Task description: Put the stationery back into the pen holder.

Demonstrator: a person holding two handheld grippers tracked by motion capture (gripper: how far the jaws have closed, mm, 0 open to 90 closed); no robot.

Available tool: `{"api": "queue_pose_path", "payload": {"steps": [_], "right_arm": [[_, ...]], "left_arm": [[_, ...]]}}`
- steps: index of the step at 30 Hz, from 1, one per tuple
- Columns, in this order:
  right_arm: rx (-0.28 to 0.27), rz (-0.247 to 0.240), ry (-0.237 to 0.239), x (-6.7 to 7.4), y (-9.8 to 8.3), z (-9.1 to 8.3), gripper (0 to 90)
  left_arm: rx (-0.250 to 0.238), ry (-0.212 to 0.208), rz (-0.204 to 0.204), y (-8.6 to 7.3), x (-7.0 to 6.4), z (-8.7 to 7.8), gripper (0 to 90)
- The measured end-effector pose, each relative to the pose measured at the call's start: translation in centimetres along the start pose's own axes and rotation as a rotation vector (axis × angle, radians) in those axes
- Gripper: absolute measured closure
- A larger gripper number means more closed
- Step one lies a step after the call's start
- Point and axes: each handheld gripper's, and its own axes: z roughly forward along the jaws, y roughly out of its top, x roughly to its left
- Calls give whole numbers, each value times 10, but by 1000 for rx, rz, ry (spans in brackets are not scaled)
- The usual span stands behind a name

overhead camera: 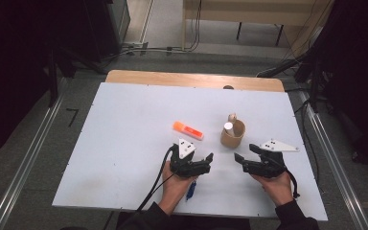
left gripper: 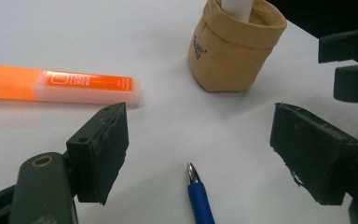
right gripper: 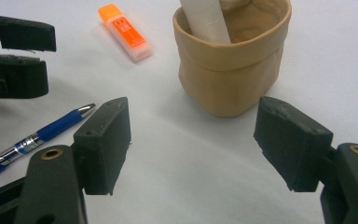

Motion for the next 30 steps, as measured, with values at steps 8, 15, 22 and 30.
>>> {"api": "queue_pose_path", "payload": {"steps": [8,15,22,30], "right_arm": [[0,0,0,0,0,0,255],[1,-1,0,0,0,0,257],[1,-2,0,0,0,0,259],[1,-4,-1,1,0,0,266]], "left_arm": [[19,-3,22,-10,-3,-3,244],[52,24,28,-20,-7,-2,264],[68,54,50,-26,-9,-3,336],[75,58,53,-29,-9,-3,451]]}}
